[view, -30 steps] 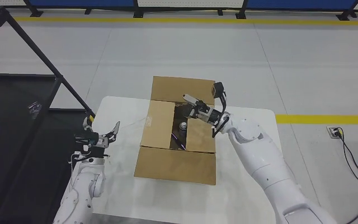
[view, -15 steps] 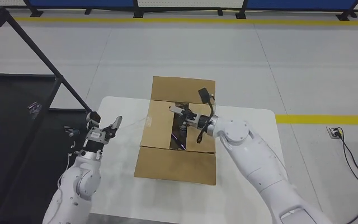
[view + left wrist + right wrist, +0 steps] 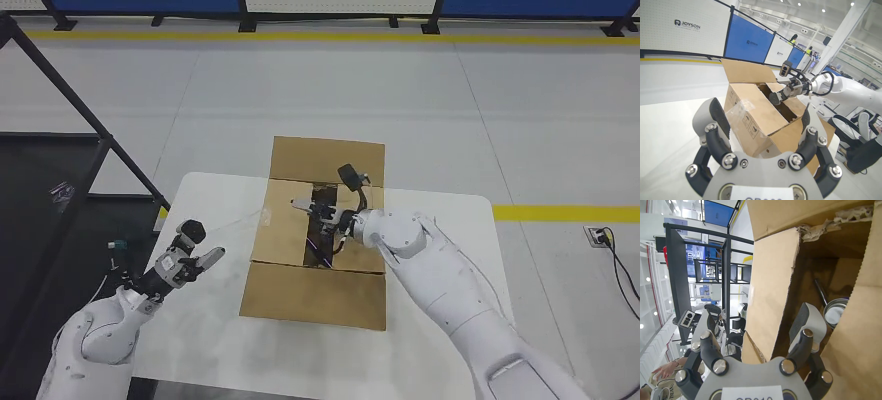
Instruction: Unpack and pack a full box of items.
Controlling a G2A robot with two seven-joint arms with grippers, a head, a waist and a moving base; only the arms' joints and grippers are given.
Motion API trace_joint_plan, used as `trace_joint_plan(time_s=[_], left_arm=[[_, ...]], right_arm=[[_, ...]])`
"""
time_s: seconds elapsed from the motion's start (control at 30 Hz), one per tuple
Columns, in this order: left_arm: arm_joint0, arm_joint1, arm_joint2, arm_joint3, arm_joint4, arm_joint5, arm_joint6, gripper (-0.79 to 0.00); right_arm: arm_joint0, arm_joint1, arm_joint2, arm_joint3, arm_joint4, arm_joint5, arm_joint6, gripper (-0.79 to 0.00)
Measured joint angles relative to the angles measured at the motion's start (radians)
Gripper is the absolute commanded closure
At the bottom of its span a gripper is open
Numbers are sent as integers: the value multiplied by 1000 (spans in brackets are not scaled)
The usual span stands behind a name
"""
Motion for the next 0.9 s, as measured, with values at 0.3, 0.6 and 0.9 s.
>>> trace_joint_plan(time_s=[0.3, 0.6, 0.9], left_arm=[[35, 8, 29, -52, -53, 10, -55, -785], [64, 2, 63, -106, 67, 129, 33, -785], [64, 6, 82, -117, 108, 129, 42, -785]], right_arm=[[25, -37, -11, 93, 69, -85, 64, -785], [48, -56, 35, 176, 205, -210, 149, -785], [61, -72, 57, 192, 265, -254, 178, -785]])
